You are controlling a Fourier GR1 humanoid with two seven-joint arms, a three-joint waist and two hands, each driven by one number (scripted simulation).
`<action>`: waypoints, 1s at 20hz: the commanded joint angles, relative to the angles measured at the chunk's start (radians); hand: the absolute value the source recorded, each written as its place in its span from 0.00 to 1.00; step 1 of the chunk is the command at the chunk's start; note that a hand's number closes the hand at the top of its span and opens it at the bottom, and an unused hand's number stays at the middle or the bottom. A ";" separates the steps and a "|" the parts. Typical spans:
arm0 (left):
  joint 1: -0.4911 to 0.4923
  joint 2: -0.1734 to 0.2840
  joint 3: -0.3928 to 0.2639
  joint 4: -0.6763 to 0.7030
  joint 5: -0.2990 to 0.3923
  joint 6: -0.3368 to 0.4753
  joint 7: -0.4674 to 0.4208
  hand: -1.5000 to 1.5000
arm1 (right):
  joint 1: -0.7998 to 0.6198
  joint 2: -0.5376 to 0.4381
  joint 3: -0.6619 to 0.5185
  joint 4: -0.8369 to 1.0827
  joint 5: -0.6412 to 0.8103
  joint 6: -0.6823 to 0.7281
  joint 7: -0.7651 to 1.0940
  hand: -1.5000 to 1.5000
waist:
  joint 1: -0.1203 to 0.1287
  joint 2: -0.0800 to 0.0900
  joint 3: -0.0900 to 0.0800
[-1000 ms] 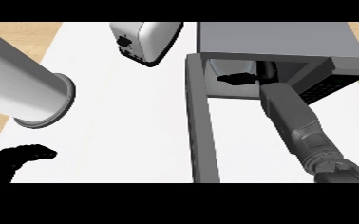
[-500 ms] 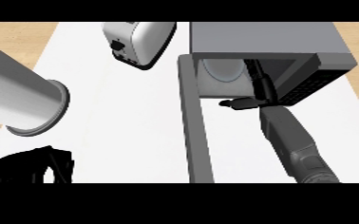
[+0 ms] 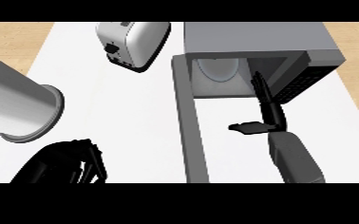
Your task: Pick up the milk, place it into the microwave and close the microwave
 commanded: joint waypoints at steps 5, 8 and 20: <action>-0.152 -0.007 -0.185 0.134 -0.174 0.113 -0.036 1.00 | 0.306 -0.022 0.049 -0.291 -0.036 0.095 0.015 0.00 | -0.026 -0.002 -0.001; -0.210 -0.007 -0.304 0.254 -0.274 0.195 -0.102 1.00 | 0.379 -0.050 0.050 -0.401 -0.059 0.128 0.046 0.00 | -0.012 0.003 0.000; -0.483 -0.007 -0.486 0.852 -0.320 0.445 -0.317 1.00 | 0.646 -0.136 0.087 -0.902 -0.141 0.274 0.167 0.00 | -0.023 0.011 -0.001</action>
